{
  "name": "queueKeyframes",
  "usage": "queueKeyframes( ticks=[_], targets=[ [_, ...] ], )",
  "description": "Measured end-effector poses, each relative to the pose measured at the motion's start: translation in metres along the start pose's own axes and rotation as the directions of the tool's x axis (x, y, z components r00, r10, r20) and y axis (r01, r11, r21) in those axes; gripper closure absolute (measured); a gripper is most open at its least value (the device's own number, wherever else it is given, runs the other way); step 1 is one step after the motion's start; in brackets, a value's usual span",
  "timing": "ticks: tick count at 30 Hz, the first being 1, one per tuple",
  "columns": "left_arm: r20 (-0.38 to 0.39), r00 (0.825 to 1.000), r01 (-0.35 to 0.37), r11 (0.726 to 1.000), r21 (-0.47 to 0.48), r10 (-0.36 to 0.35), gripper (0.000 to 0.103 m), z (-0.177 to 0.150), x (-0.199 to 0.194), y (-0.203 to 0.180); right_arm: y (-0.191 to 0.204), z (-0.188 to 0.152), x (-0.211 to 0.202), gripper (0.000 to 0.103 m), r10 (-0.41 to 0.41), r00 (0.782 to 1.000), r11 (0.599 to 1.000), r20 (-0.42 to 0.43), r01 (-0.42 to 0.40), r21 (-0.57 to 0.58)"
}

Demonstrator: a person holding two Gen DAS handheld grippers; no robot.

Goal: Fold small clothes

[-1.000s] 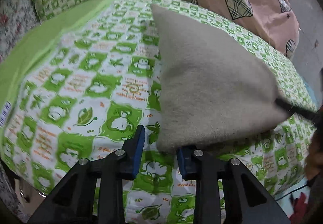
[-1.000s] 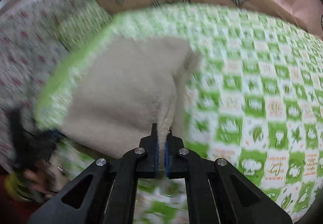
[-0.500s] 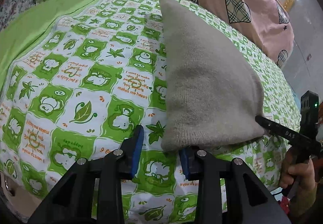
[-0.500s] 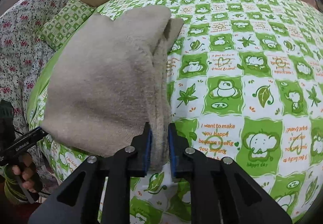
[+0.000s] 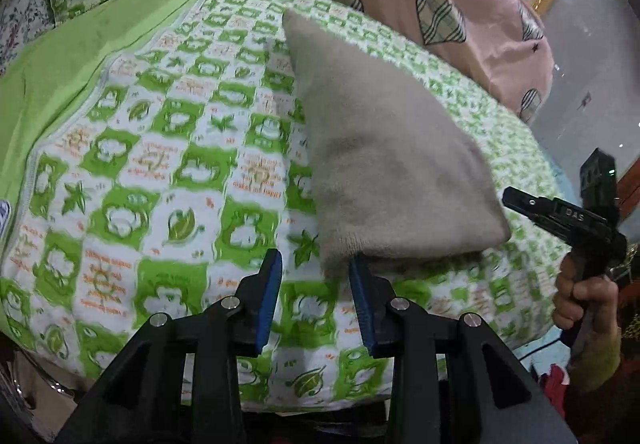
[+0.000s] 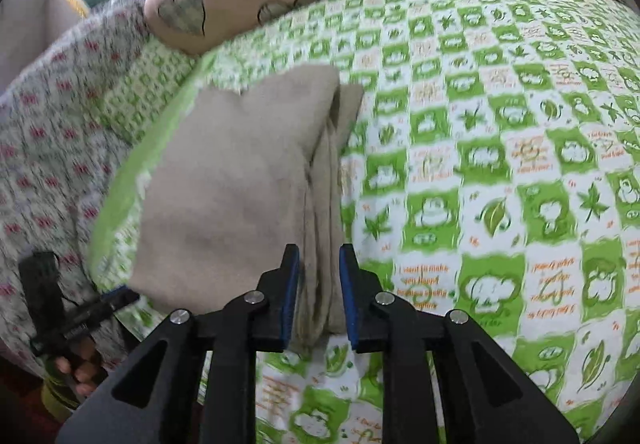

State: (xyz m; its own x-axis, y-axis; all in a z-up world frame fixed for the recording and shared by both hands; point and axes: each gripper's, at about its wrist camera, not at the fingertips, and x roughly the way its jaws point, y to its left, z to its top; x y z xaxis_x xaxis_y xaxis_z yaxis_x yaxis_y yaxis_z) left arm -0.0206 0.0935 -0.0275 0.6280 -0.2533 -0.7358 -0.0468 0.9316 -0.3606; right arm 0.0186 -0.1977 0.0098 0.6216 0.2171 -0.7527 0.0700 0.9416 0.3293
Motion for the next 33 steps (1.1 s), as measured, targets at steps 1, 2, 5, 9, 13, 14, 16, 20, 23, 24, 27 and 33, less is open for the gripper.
queueKeyframes(
  ticks=[1,2,5,9,13,14,16,20,23,24,27,33],
  targets=[
    [0.006,1.0,0.01,1.0,0.005,-0.01,0.068,0.006,-0.002,-0.002,-0.001,0.004,0.0,0.08,0.007,1.0,1.0,0.005,-0.007,0.012],
    [0.021,0.999,0.025,1.0,0.014,-0.026,0.067,0.015,-0.004,-0.005,-0.002,0.013,0.001,0.08,0.023,1.0,0.999,0.013,-0.023,0.026],
    [0.059,0.995,0.081,0.996,0.038,-0.083,0.059,0.038,-0.012,-0.012,-0.002,0.034,0.011,0.071,0.048,0.999,0.998,0.018,-0.048,0.049],
    [0.115,0.988,0.095,0.992,0.087,-0.105,0.055,0.067,-0.022,-0.018,-0.004,0.061,0.024,0.059,0.063,0.997,0.995,0.033,-0.065,0.076],
    [0.128,0.986,0.093,0.991,0.098,-0.105,0.053,0.11,0.0,-0.018,-0.005,0.096,0.054,0.059,0.069,0.997,0.994,0.023,-0.071,0.086],
    [0.131,0.985,0.103,0.991,0.085,-0.114,0.053,0.121,0.008,-0.017,-0.004,0.108,0.066,0.059,0.071,0.997,0.993,0.012,-0.072,0.091],
    [0.118,0.977,0.173,0.983,0.065,-0.18,0.053,0.14,0.024,-0.015,-0.007,0.122,0.082,0.059,0.078,0.997,0.992,-0.008,-0.077,0.103],
    [0.049,0.976,0.211,0.976,0.047,-0.213,0.054,0.173,0.074,-0.012,-0.006,0.141,0.12,0.061,0.095,0.991,0.99,-0.09,-0.085,0.112],
    [0.02,0.984,0.174,0.984,0.047,-0.175,0.055,0.181,0.097,-0.011,-0.002,0.145,0.12,0.095,0.066,0.997,0.995,-0.043,-0.063,0.072],
    [0.012,0.987,0.162,0.985,0.057,-0.163,0.055,0.183,0.104,-0.011,-0.003,0.147,0.113,0.095,0.067,0.998,0.995,-0.004,-0.067,0.073],
    [-0.045,0.995,0.092,0.993,0.074,-0.088,0.051,0.185,0.131,-0.01,-0.009,0.146,0.115,0.095,0.028,1.0,0.996,0.011,-0.028,0.081],
    [-0.051,0.996,0.07,0.996,0.048,-0.068,0.052,0.185,0.136,-0.002,-0.019,0.139,0.127,0.088,-0.009,0.999,0.991,-0.036,0.013,0.131]
  ],
)
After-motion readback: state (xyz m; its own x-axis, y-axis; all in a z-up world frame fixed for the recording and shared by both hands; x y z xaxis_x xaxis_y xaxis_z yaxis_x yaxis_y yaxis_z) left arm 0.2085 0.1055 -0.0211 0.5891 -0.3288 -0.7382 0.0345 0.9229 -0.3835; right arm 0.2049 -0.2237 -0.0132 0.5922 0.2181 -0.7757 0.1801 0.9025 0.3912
